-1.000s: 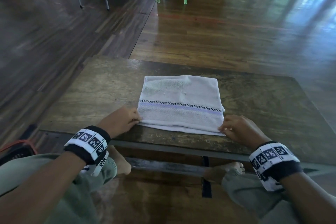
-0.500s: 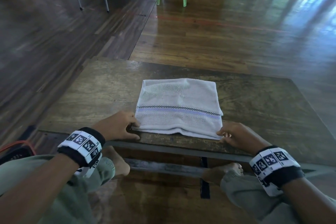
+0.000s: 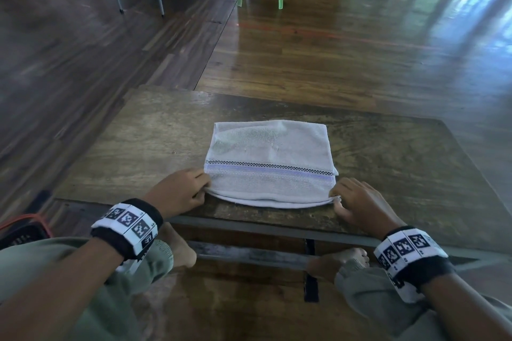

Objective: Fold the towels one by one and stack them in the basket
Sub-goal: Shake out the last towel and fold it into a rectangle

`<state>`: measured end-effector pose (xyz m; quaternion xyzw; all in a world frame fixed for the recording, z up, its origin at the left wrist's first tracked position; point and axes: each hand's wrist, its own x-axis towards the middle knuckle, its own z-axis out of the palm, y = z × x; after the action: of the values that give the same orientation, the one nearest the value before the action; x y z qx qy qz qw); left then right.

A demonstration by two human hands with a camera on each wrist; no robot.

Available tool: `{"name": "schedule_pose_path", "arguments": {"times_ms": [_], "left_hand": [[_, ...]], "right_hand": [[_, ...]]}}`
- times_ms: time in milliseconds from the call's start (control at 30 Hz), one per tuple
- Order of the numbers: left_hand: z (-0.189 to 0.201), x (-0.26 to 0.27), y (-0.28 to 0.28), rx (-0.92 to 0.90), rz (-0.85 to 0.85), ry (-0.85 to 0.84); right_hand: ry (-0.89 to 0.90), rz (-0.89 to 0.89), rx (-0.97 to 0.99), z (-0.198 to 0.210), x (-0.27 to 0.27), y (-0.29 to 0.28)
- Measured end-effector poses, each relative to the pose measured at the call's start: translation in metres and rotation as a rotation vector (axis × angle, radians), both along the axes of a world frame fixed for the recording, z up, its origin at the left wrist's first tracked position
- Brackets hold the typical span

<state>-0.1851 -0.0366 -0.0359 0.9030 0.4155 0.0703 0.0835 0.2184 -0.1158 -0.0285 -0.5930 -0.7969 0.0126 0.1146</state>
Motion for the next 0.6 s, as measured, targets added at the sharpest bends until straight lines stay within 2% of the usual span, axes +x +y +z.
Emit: {"name": "schedule_pose_path", "arguments": {"times_ms": [133,333,433,500,600], "left_hand": [[-0.003,0.011,0.0,0.048,0.086,-0.004],[-0.002,0.011,0.004,0.029,0.104,0.016],[0.009,0.006,0.004,0.033,0.128,-0.032],[0.025,0.004,0.007,0.077,0.144,-0.095],[0.057,0.003,0.016,0.173,0.143,-0.171]], "right_hand": [[0.045,-0.023,-0.124,-0.005,0.001,0.008],[0.064,-0.016,-0.198,-0.007,0.009,0.017],[0.071,-0.029,-0.144,-0.002,0.011,0.017],[0.142,-0.012,-0.061,0.007,0.015,0.017],[0.222,0.02,0.078,0.036,0.016,0.023]]}}
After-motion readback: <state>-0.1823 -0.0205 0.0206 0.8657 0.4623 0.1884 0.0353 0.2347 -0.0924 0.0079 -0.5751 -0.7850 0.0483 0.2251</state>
